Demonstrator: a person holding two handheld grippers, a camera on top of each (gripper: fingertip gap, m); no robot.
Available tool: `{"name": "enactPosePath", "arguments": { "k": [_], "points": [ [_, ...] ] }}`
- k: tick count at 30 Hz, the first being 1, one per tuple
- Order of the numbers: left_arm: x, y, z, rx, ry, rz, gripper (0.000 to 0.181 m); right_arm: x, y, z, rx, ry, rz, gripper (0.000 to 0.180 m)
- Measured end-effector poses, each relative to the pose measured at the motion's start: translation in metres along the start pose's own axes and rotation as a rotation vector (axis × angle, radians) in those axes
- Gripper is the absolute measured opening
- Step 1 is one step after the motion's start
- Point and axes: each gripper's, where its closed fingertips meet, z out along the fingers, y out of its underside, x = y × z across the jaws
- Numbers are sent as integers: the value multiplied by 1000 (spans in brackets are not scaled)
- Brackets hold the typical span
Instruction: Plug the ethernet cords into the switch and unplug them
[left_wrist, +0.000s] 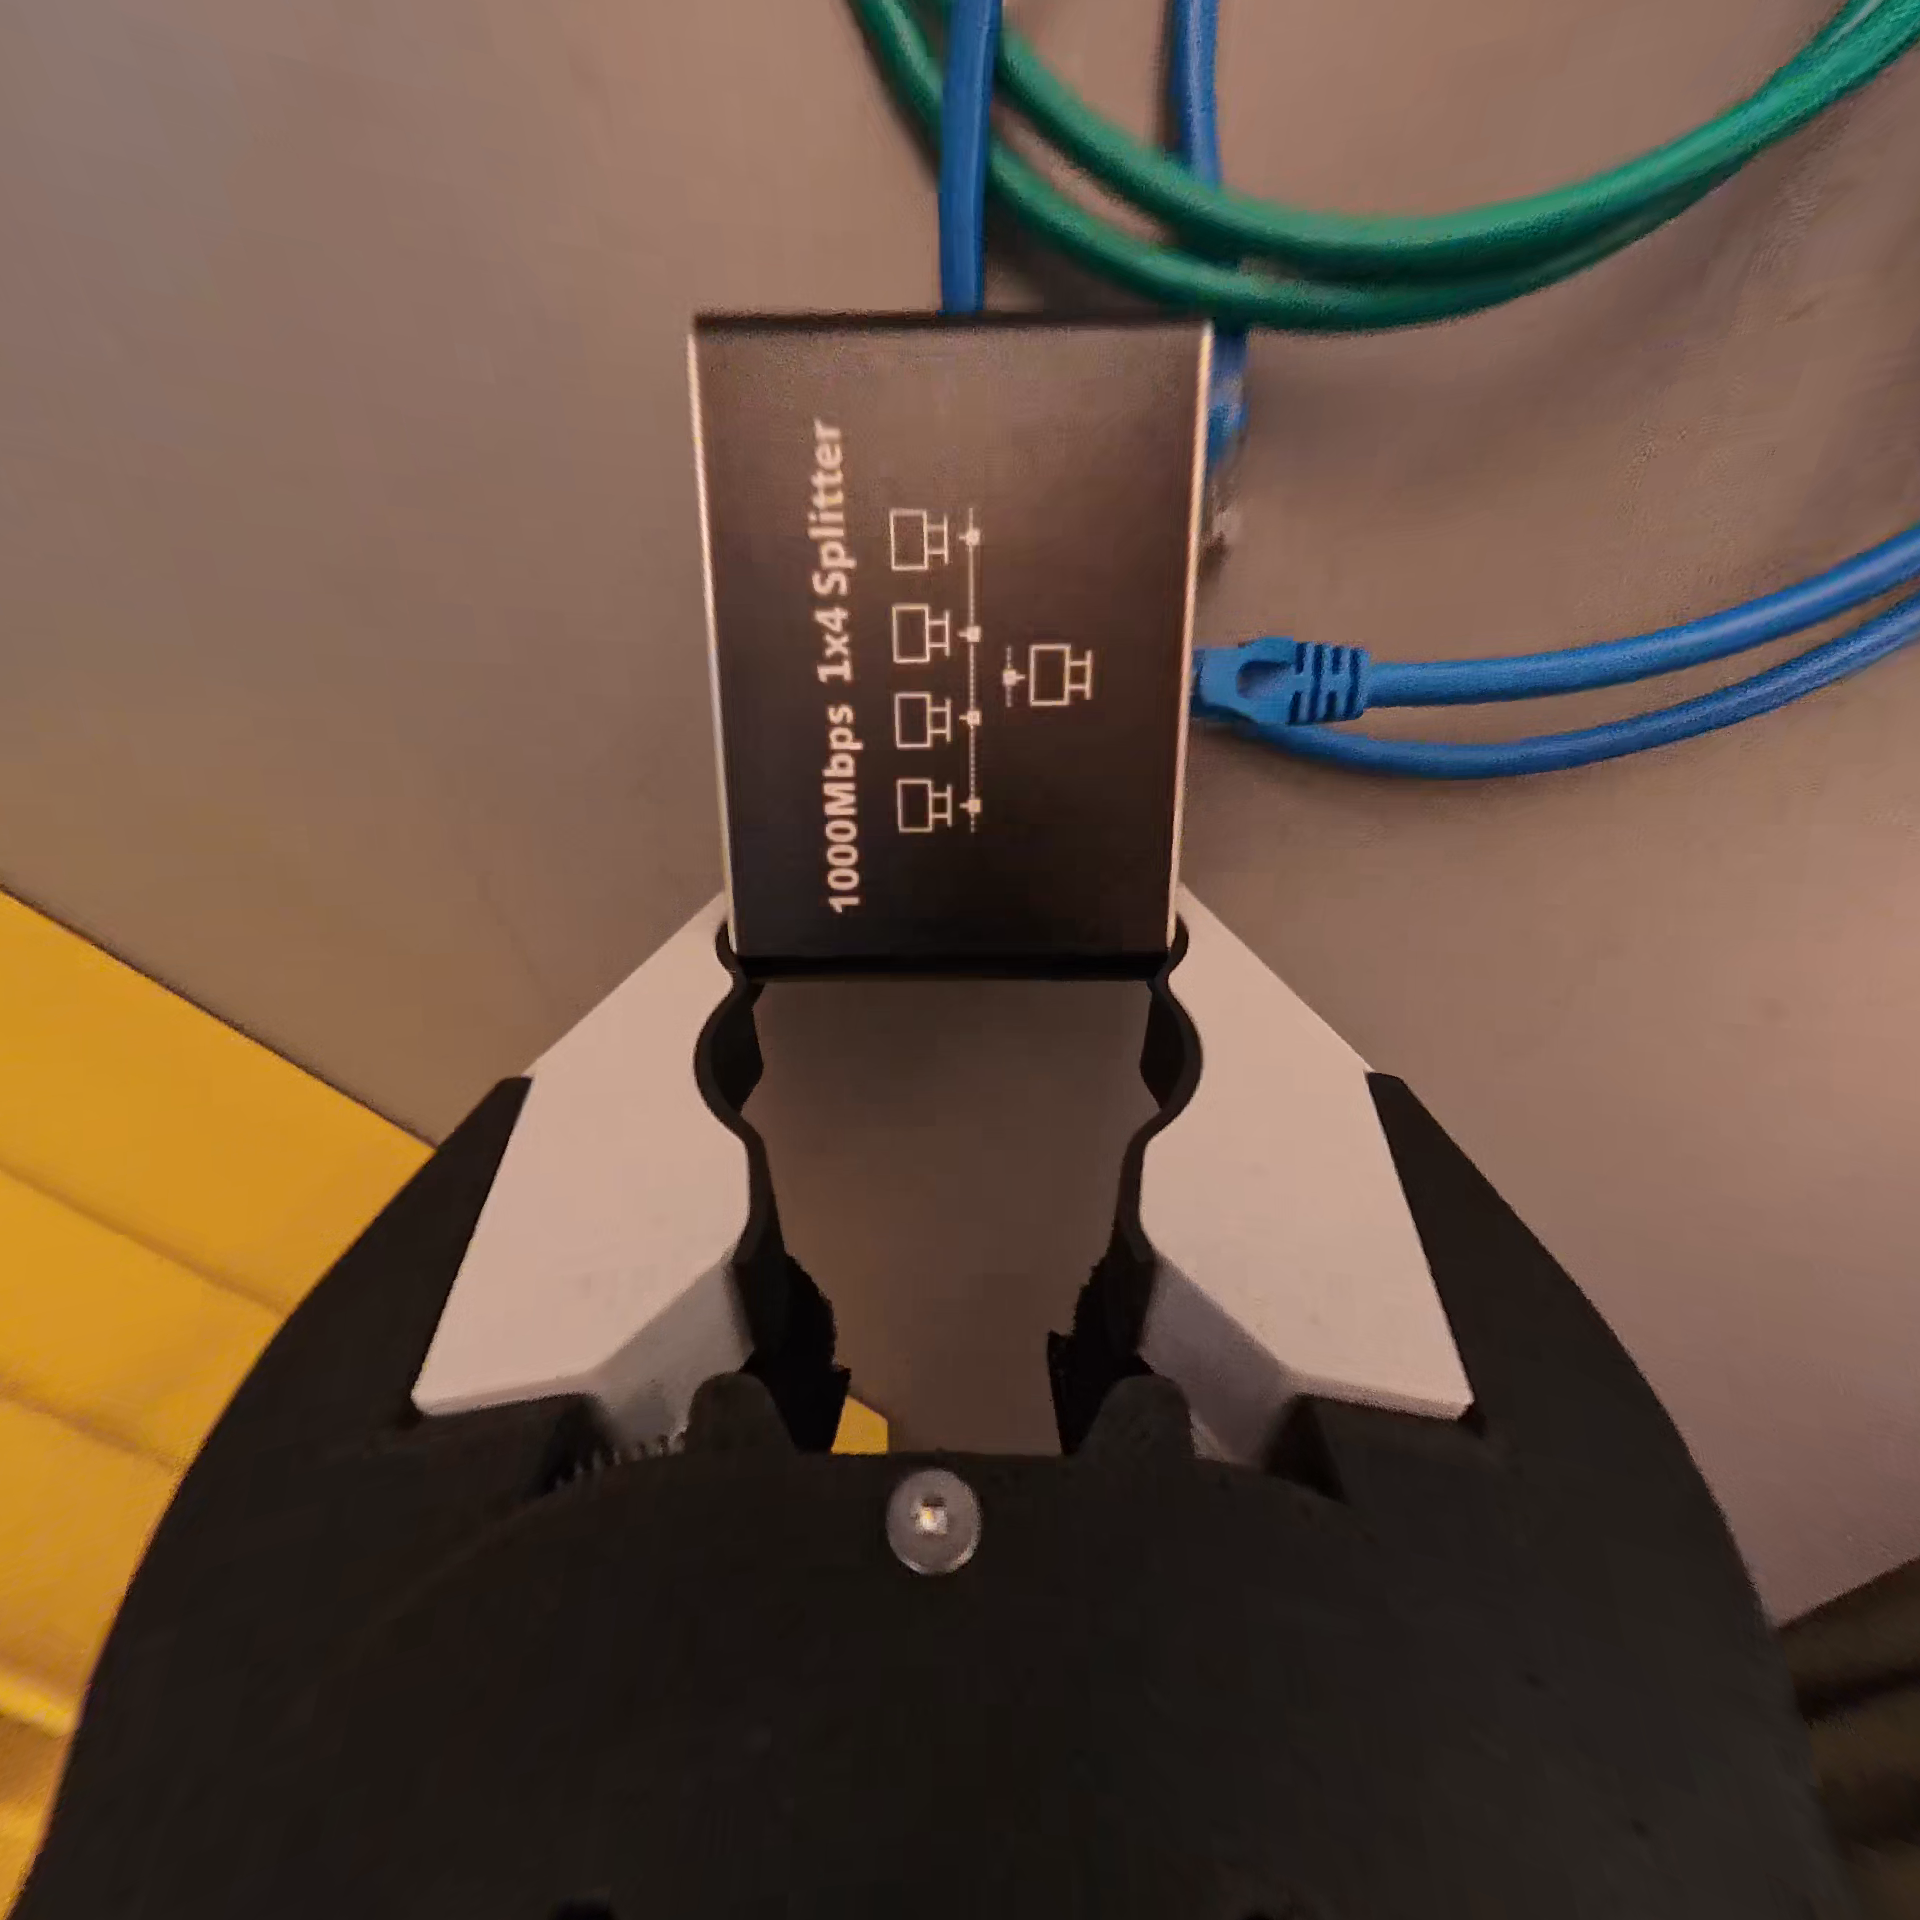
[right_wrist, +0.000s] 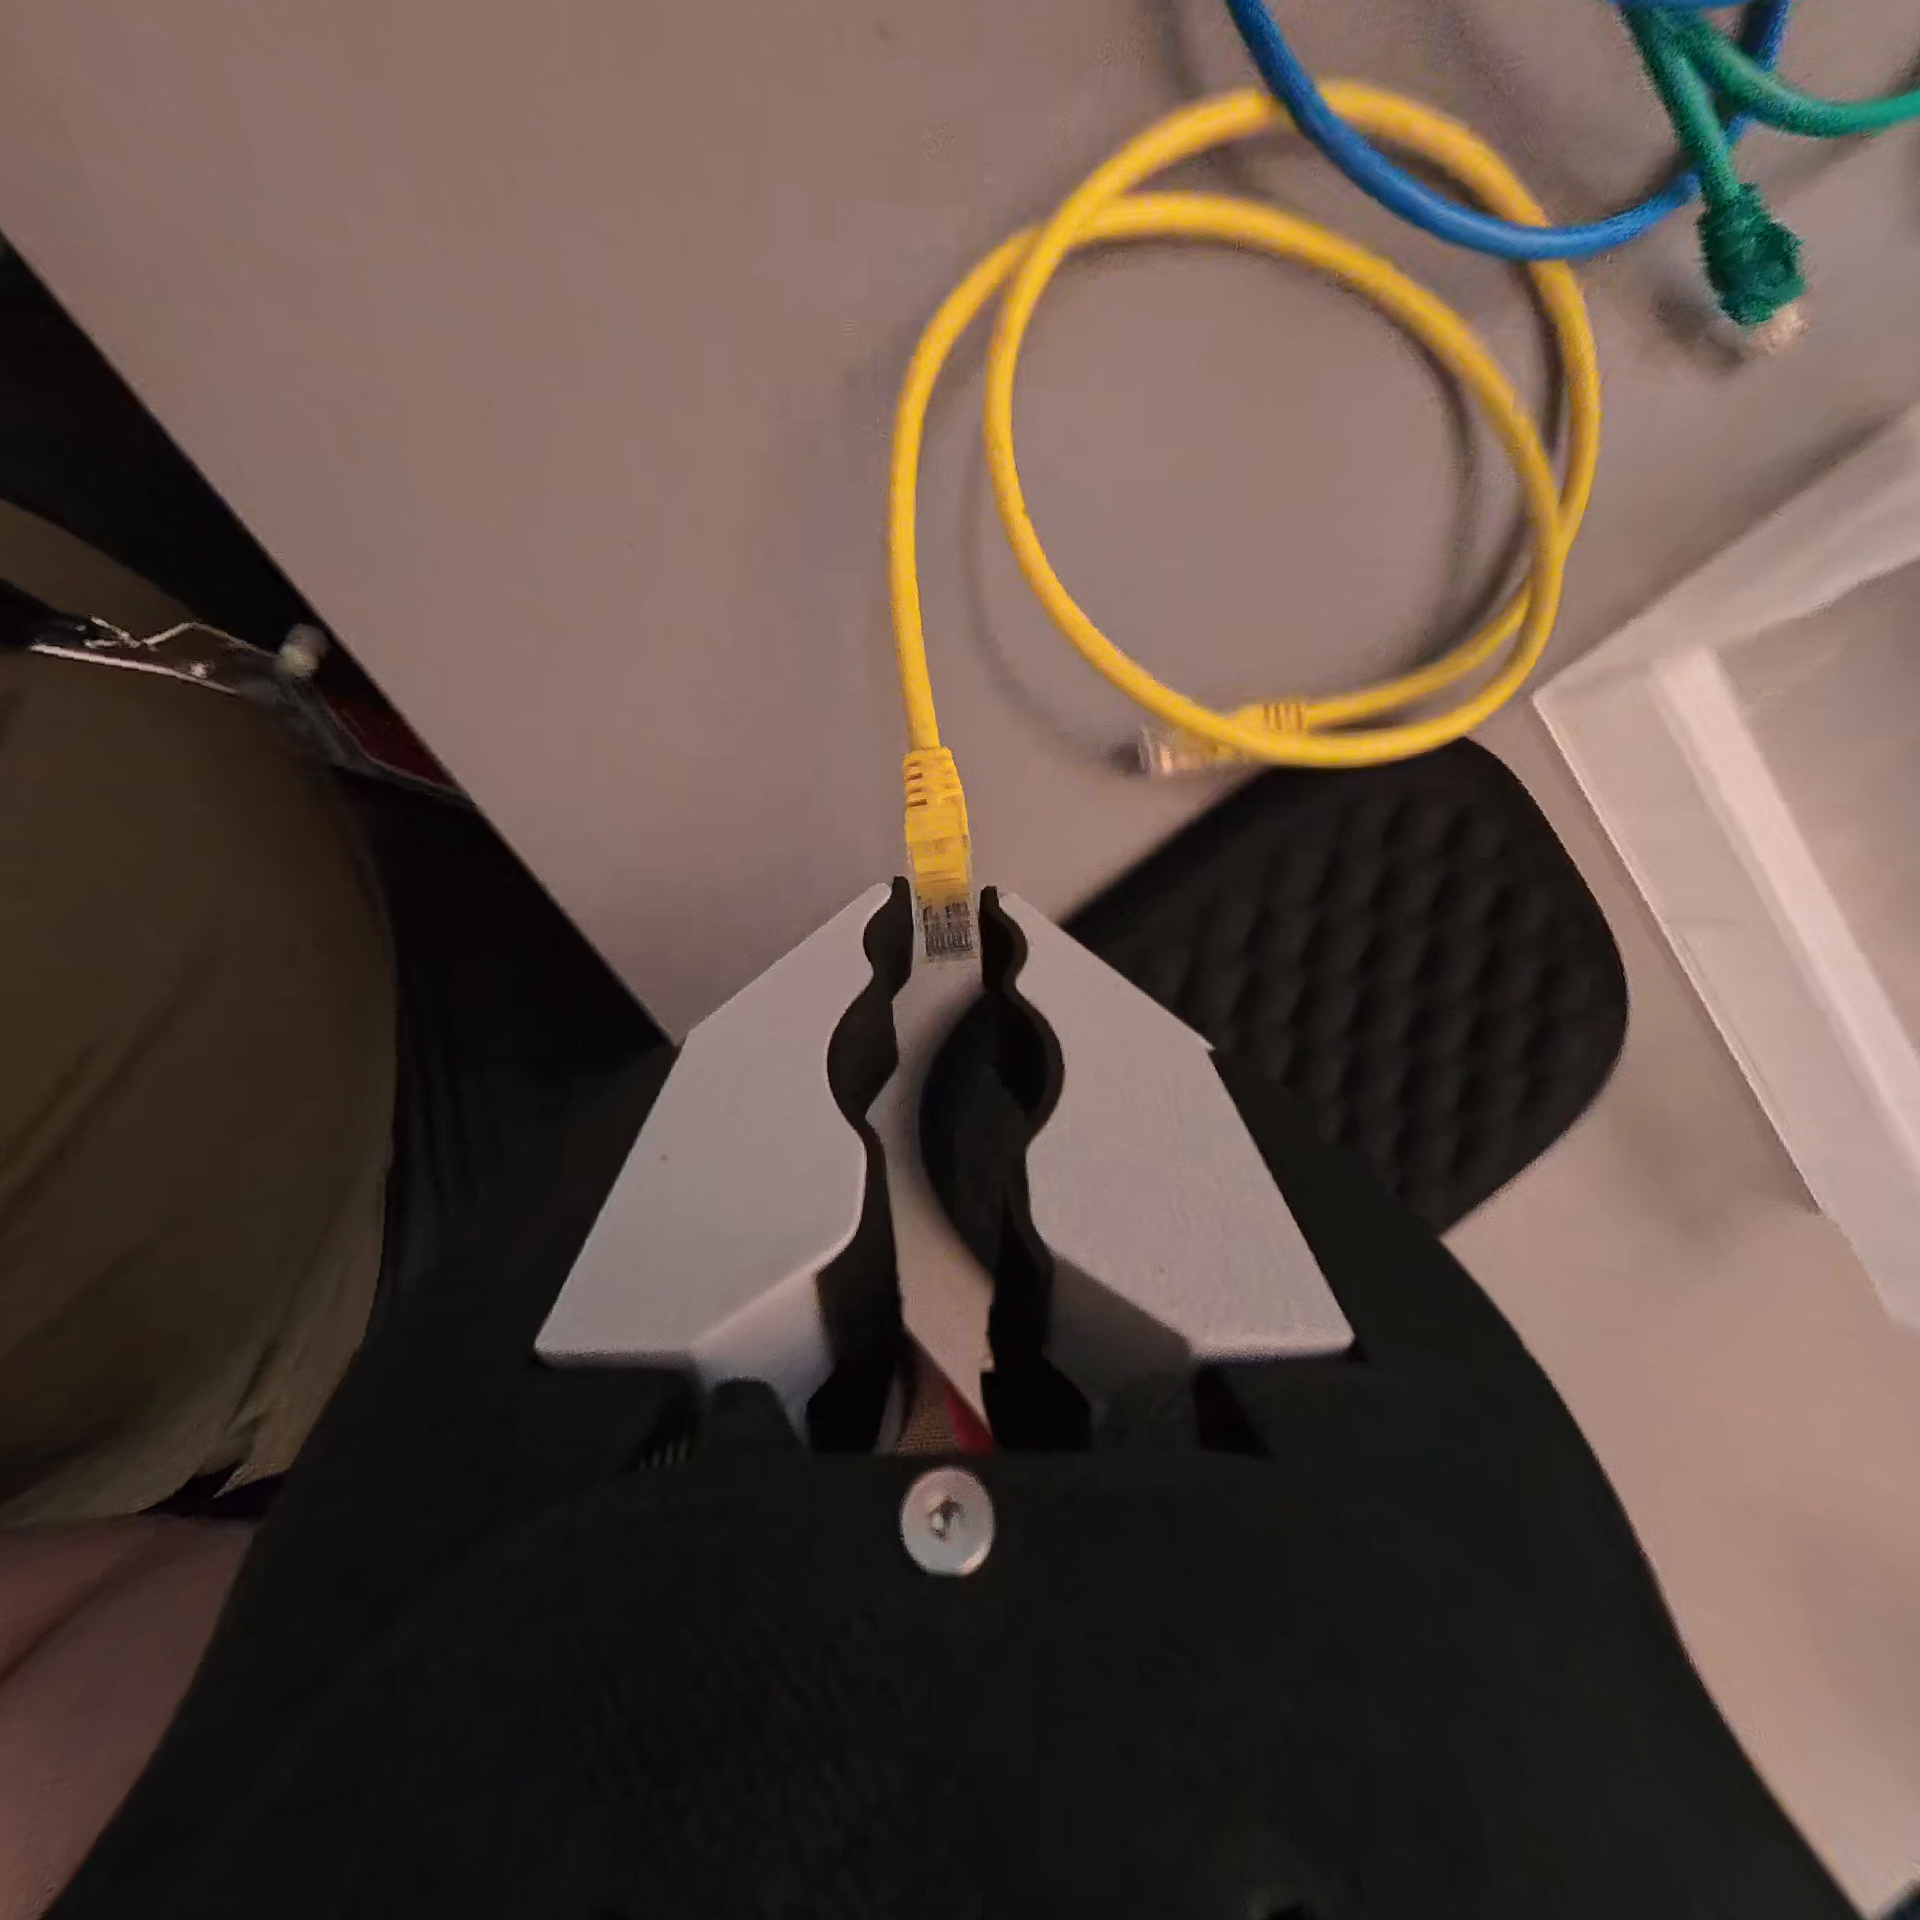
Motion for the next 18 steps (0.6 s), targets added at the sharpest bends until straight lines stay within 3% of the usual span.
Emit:
{"name": "enactPosePath", "arguments": {
  "k": [7, 10, 14, 16, 18],
  "points": [
    [-11, -4, -7, 31, -35, -46, 73, -5, -14, -63, 161, 87, 3, 12],
    [-18, -16, -35, 143, -90, -31, 57, -3, -24, -76, 224, 101, 10, 12],
    [-17, -33, -90, 344, -138, 6, 54, -1, -38, -84, 248, 88, -10, 13],
    [26, -53, -127, 542, 33, 88, 53, -1, -49, -86, 257, 60, -38, 13],
    [106, -62, -172, 729, 366, 261, 55, -2, -61, -86, 260, 27, -63, 12]
  ]
}}
